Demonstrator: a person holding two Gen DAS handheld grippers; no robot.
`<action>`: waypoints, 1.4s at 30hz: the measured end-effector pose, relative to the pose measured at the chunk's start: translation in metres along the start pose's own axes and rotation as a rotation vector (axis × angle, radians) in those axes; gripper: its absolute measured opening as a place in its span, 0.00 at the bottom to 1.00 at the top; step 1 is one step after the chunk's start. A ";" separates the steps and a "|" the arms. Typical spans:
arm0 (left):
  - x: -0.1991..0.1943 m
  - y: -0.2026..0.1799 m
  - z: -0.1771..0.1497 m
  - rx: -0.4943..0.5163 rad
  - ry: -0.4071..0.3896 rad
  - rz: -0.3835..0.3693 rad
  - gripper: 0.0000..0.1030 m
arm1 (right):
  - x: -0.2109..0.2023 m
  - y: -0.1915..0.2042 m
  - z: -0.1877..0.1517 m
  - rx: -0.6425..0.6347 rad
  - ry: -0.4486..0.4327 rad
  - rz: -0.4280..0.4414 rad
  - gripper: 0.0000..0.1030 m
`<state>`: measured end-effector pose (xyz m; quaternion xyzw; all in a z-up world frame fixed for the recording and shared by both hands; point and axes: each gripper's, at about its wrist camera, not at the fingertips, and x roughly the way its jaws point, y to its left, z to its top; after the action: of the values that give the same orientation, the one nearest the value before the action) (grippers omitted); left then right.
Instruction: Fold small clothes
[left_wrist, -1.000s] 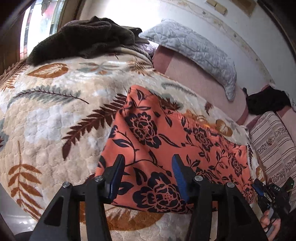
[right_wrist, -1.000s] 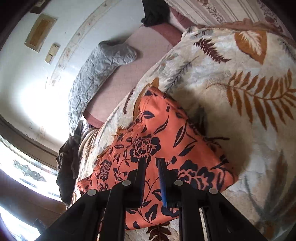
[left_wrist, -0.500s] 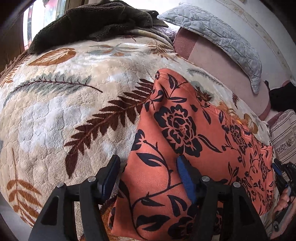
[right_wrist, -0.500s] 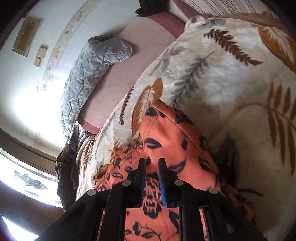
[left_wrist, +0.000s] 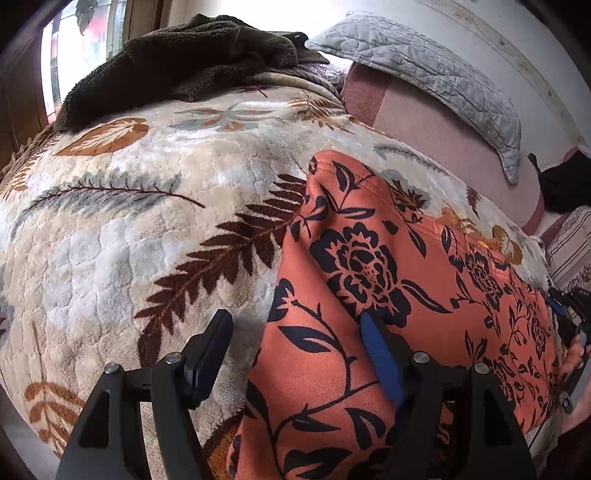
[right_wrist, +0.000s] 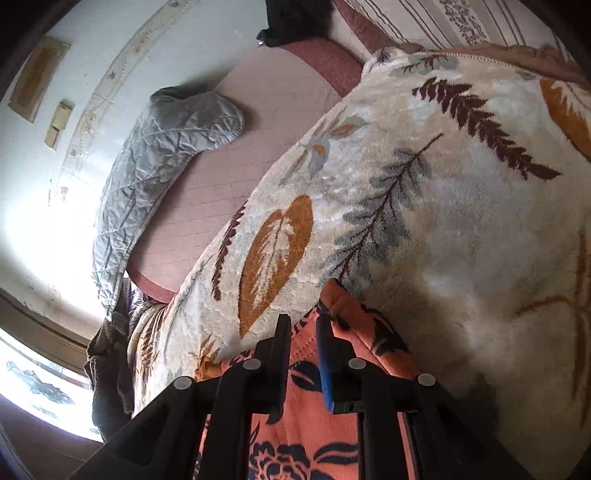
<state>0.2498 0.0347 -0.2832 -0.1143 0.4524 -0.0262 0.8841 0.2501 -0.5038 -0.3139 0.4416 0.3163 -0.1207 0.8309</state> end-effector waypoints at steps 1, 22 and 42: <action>-0.006 0.002 0.000 -0.009 -0.022 -0.001 0.71 | -0.010 0.002 -0.004 -0.014 -0.001 0.006 0.16; -0.036 0.014 -0.011 -0.004 -0.053 -0.025 0.72 | -0.129 -0.055 -0.123 0.197 0.106 0.142 0.76; -0.004 0.012 -0.005 -0.042 0.051 -0.024 0.76 | -0.071 -0.083 -0.114 0.384 0.038 0.089 0.22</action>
<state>0.2432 0.0461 -0.2858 -0.1375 0.4740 -0.0301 0.8692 0.1075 -0.4646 -0.3699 0.6079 0.2831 -0.1339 0.7297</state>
